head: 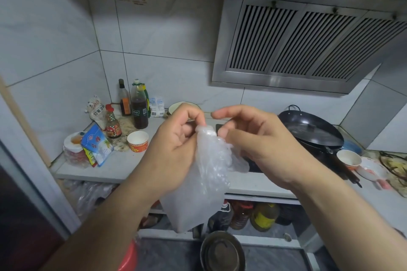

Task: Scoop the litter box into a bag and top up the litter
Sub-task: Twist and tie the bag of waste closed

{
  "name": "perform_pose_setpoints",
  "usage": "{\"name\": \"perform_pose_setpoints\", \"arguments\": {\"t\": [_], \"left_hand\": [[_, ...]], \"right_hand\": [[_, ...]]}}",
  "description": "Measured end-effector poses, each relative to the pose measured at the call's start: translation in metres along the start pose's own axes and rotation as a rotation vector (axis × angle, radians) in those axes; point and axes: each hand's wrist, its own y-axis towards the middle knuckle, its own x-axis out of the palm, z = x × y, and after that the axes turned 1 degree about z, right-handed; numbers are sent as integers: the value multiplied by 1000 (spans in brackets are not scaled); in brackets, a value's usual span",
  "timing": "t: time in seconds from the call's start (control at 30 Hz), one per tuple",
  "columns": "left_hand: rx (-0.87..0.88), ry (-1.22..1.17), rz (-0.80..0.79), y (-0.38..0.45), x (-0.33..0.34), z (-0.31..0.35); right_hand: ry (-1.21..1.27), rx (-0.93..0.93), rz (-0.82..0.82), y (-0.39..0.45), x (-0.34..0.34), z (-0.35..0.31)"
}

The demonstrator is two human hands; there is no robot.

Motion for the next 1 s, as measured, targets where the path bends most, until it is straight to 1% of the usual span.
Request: {"name": "perform_pose_setpoints", "arguments": {"t": [0.13,0.27,0.37,0.47,0.6,0.8,0.9,0.97,1.0], "left_hand": [[-46,-115,-85,-2,0,4],[-102,-135,-147,-5,-3,7],[-127,-177,-192,-5,-7,7],[-157,-228,-224,-7,-10,3],[-201,-274,-293,-14,-17,-1],[-216,-458,-357,-22,-20,-8],[-210,-496,-337,-26,-18,-11],[-225,-487,-327,-29,-18,-13],[-228,-474,-328,-30,-20,-15]], "right_hand": [[-62,-18,-81,-2,0,-2],[-152,-26,-171,-1,-9,-5],[-170,-49,-180,-2,-10,-2],[-132,-83,-177,-5,-6,1],[-50,-76,-157,-9,-4,7],[168,31,-144,-15,8,22],[301,126,-140,-21,16,28],[292,134,-130,-23,17,30],[227,108,-129,-24,16,30]]}}
